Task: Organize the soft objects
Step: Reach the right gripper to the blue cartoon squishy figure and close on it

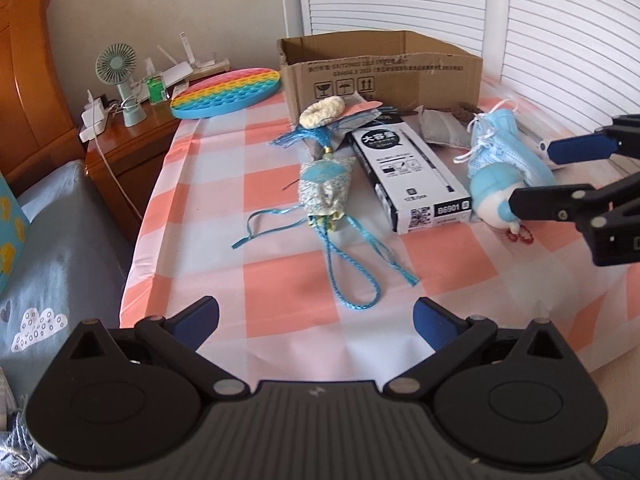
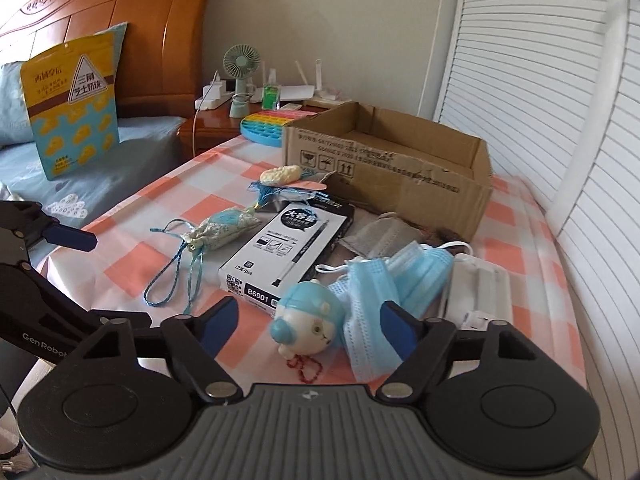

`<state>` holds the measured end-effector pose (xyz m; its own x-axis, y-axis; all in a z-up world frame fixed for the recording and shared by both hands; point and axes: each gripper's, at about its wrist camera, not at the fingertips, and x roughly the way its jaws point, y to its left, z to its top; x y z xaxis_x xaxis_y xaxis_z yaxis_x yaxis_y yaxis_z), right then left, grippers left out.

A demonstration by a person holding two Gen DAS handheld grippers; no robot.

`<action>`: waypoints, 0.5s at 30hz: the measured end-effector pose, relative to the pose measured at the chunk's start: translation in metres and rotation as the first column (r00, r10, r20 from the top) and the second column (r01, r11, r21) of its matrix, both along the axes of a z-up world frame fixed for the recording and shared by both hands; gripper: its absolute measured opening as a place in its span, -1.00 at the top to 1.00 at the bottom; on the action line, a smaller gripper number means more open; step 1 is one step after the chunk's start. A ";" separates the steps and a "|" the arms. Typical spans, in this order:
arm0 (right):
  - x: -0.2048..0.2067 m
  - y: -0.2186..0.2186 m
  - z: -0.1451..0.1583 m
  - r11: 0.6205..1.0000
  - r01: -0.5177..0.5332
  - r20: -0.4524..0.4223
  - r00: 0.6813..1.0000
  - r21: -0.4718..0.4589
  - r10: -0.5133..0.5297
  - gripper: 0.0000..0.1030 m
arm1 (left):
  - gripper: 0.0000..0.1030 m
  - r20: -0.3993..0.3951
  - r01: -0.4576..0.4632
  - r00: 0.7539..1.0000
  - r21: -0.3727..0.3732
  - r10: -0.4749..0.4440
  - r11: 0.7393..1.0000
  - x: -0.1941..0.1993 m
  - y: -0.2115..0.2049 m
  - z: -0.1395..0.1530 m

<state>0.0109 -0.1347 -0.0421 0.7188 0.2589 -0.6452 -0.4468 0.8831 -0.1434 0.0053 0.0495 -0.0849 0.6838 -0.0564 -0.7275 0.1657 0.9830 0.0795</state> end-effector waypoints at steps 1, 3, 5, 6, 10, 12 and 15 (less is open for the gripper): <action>0.002 0.003 -0.002 1.000 -0.007 -0.004 1.000 -0.007 0.007 -0.43 | -0.99 0.000 -0.002 1.000 -0.003 0.002 1.000 0.000 0.001 -0.001; 0.006 0.007 -0.007 1.000 -0.016 -0.006 1.000 -0.021 0.016 -0.36 | -0.99 -0.001 -0.006 1.000 -0.009 0.006 1.000 -0.001 0.003 -0.002; 0.010 0.010 -0.010 0.999 -0.025 -0.011 1.000 -0.030 0.025 -0.28 | -0.99 0.000 -0.010 1.000 -0.013 0.010 1.000 -0.001 0.005 -0.002; 0.012 0.012 -0.011 0.999 -0.026 -0.013 1.000 -0.036 0.026 -0.27 | -0.99 0.000 -0.012 1.000 -0.016 0.012 1.000 -0.001 0.006 -0.002; 0.018 0.015 -0.016 0.998 -0.022 -0.019 1.000 -0.054 0.021 -0.09 | -0.99 0.000 -0.017 1.000 -0.029 0.017 0.999 0.001 0.008 -0.002; 0.020 0.016 -0.017 0.998 -0.023 -0.022 1.000 -0.064 0.021 0.03 | -0.99 0.002 -0.017 1.000 -0.031 0.017 0.999 0.001 0.009 -0.002; 0.019 0.016 -0.018 0.997 -0.015 -0.022 1.000 -0.080 0.013 0.13 | -0.99 0.004 -0.011 1.000 -0.024 0.011 1.000 0.001 0.009 -0.002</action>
